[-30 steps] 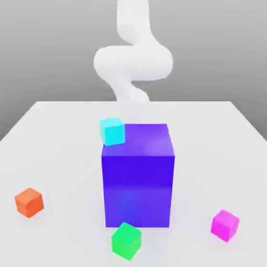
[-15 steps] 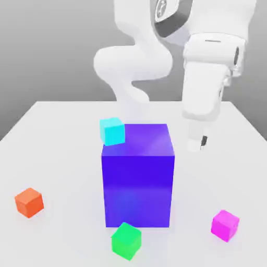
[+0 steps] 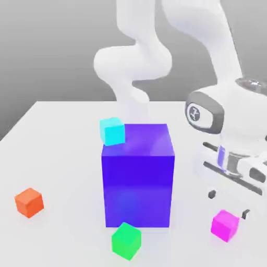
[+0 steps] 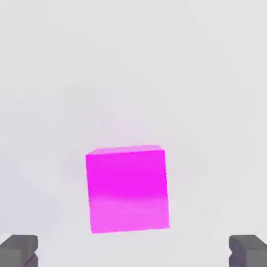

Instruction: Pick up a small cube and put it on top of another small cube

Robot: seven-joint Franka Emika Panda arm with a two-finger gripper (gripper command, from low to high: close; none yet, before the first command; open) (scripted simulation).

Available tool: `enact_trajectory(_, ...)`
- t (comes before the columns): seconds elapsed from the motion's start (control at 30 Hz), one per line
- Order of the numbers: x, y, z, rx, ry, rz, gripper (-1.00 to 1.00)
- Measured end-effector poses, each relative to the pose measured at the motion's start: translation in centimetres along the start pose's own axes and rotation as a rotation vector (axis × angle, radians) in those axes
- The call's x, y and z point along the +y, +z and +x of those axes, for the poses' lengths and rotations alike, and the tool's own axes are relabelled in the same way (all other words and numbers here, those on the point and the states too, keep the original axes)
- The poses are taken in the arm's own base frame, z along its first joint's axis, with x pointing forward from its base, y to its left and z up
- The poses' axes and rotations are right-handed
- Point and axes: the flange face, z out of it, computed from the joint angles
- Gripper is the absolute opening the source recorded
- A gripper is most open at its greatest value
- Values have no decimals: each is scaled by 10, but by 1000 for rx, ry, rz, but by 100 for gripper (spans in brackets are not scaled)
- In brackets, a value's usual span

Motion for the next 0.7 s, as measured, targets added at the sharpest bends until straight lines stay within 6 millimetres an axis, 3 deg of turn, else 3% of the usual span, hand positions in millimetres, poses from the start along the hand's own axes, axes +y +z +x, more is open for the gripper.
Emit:
enact_trajectory(0.13,-2,39,0,0,-9,4,0)
enact_trajectory(0.17,-3,46,0,-1,-10,5,-100)
enact_trajectory(0.4,-3,46,0,-2,-10,6,-100)
enact_trajectory(0.6,-2,-6,0,-1,-9,5,-100)
enact_trajectory(0.7,-2,-14,3,-39,-23,7,-100)
